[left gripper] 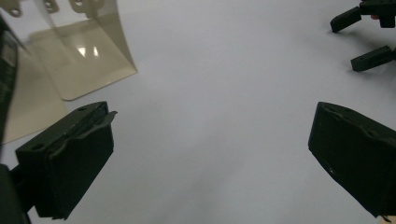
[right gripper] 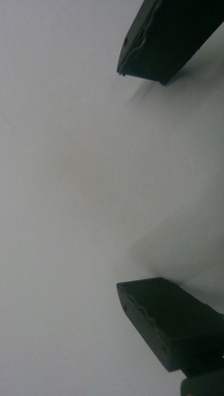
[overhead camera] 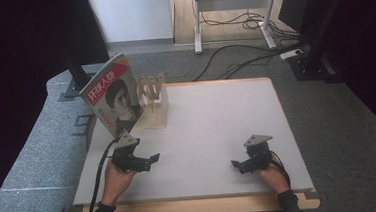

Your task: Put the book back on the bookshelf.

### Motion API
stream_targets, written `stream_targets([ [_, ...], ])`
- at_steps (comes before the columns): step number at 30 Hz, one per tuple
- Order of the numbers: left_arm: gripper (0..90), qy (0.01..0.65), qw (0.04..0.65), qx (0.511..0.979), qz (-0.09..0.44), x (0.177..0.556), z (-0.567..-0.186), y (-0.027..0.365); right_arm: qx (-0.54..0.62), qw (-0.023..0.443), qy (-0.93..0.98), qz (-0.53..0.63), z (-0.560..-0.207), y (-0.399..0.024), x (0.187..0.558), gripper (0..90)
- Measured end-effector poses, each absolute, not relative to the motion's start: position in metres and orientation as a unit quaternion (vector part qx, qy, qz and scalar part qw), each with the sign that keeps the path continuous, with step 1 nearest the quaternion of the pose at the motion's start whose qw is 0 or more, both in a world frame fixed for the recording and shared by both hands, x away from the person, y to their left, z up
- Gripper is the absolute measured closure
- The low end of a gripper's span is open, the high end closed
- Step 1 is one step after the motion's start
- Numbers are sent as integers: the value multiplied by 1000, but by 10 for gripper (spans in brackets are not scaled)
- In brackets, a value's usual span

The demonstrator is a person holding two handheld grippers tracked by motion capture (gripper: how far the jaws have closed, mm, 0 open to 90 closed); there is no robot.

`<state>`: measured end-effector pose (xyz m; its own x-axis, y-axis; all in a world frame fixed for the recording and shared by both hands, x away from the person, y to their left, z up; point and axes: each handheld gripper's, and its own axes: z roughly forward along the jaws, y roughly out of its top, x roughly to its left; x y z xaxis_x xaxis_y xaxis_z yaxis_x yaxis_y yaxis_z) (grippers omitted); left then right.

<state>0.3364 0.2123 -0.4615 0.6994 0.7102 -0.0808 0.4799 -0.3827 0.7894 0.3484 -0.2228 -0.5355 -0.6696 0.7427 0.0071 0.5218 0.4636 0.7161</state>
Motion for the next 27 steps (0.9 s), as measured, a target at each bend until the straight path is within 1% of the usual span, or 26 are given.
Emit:
stream_targets([
  [6,0,353,399,835,136,339,-484,191,376,156,841,356,-536,-223,348,0],
  [9,0,347,393,842,126,340,-496,181,376,156,841,356,-536,-223,348,0],
  [14,0,341,366,858,120,341,-518,165,376,156,841,357,-536,-223,348,0],
  [16,0,338,346,867,121,342,-527,159,376,156,841,356,-536,-223,348,0],
  [17,0,337,330,873,122,343,-528,156,376,156,841,356,-536,-223,348,0],
  [27,0,336,330,873,124,342,-529,156,376,158,841,357,-536,-223,348,0],
])
